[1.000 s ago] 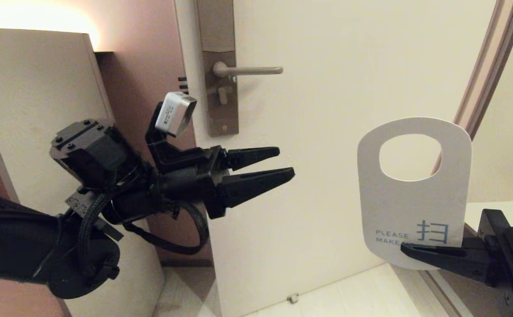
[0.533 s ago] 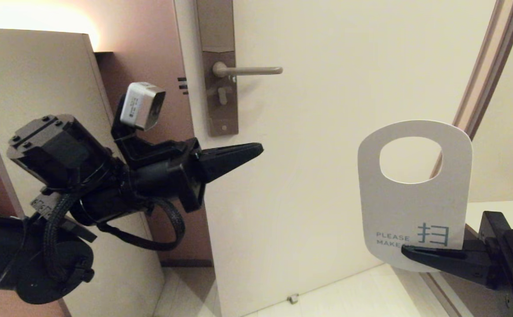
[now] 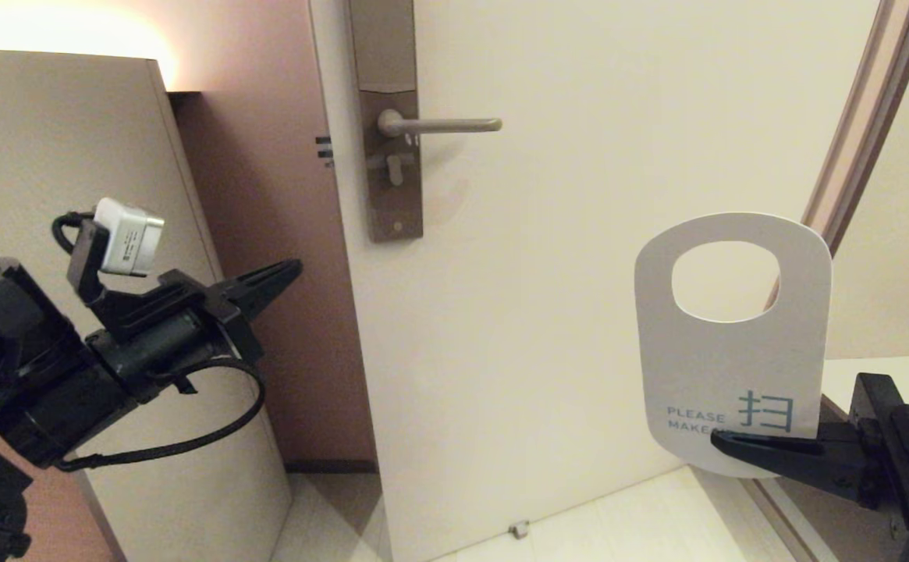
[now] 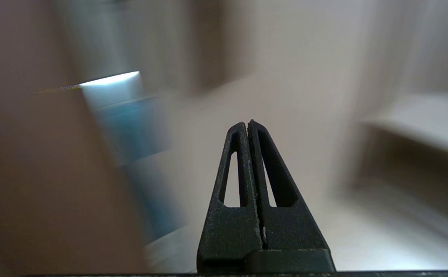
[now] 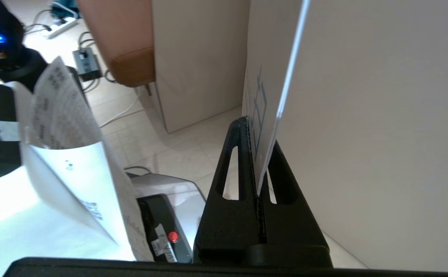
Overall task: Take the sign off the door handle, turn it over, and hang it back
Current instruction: Hang the sign back with the other side facing out
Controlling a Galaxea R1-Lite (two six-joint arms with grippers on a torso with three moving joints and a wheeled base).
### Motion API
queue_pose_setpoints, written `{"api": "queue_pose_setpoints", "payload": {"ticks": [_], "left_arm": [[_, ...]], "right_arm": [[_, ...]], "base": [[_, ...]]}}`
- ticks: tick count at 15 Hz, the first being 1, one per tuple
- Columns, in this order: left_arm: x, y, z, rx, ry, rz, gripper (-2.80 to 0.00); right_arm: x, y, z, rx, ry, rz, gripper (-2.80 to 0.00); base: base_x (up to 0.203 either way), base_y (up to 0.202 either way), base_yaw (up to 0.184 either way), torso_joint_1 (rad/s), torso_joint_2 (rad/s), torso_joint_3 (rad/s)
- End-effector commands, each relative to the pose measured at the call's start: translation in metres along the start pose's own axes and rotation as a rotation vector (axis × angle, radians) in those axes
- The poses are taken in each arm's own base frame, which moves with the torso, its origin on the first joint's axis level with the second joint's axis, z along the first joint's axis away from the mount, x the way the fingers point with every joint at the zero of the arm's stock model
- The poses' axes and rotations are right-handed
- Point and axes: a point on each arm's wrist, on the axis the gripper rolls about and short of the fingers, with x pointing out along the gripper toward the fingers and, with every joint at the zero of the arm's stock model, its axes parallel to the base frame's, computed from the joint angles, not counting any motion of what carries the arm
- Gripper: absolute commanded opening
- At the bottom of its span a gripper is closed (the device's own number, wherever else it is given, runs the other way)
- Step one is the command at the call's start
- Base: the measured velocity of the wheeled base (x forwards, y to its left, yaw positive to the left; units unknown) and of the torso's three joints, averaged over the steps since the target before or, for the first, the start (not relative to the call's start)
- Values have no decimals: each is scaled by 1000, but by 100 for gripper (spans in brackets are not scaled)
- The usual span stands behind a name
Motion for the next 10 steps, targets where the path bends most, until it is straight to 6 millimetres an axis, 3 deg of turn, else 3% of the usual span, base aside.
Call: {"api": "queue_pose_setpoints", "payload": {"ticks": [1,5,10], "left_arm": [[-25,5,1,45,4,205,-280],[-76,13,-2,71,24,450,-280],[-136,-4,-16,78,46,604,-280]], "right_arm": [[0,-1,0,2,3,-14,-280],[-1,-8,-1,20,8,-63,-280],[-3,-18,-2,42,14,-114,-280]], "base": [[0,0,0,0,0,0],[0,0,0,0,0,0],[0,0,0,0,0,0]]}}
